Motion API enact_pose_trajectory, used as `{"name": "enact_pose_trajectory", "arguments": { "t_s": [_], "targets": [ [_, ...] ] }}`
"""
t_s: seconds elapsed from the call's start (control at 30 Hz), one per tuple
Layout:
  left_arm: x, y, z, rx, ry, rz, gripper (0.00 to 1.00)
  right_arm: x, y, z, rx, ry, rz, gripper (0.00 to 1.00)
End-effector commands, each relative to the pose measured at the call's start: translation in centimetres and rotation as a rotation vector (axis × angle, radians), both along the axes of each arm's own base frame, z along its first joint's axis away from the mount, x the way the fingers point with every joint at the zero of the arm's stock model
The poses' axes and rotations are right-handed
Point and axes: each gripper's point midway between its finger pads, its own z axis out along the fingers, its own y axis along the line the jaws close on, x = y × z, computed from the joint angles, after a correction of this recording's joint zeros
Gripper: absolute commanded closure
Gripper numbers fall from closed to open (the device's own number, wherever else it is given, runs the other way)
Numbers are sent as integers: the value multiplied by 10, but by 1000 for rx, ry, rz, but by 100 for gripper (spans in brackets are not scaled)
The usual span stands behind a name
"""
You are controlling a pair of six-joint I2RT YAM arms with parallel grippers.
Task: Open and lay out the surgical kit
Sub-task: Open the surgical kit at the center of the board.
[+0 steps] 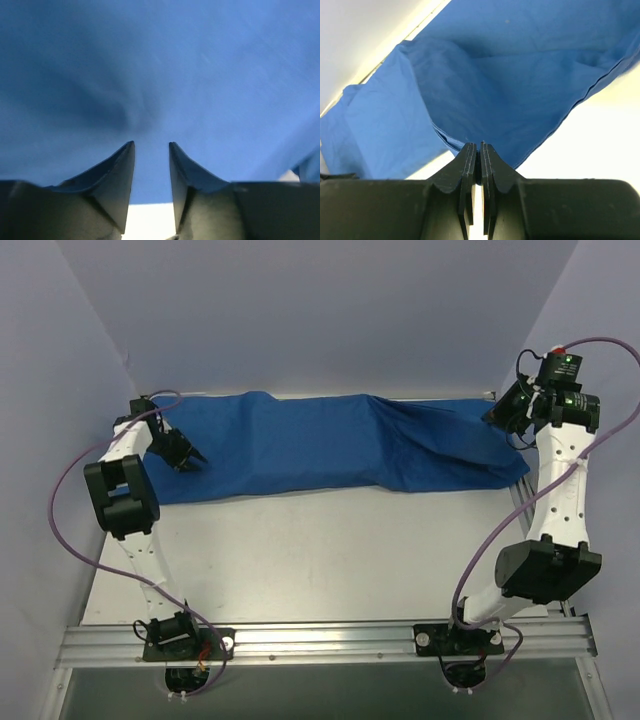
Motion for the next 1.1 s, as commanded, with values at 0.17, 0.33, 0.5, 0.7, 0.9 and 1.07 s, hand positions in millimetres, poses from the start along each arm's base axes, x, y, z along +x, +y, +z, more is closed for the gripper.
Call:
{"name": "enact_pose_trajectory", "arguments": {
  "t_s": [0.17,0.33,0.5,0.7,0.9,1.07],
  "targets": [
    [-9,28,-71,36,193,31,75,-50,-5,15,-11,-7,-10,100],
    [-27,28,-99,4,311,0,88,-13,10,9,158,-97,-17,100],
    [-26,37,-108,-18,307,32,90,40,19,10,280,-189,-18,100],
    [-25,33,-111,-48,292,47,92,97,33,35,284,-228,70,100],
    [-26,28,-112,-51,298,60,96,87,61,120,316,-402,244,100],
    [-25,34,-109,-46,296,85,96,25,66,162,340,-506,276,100]
  ]
}}
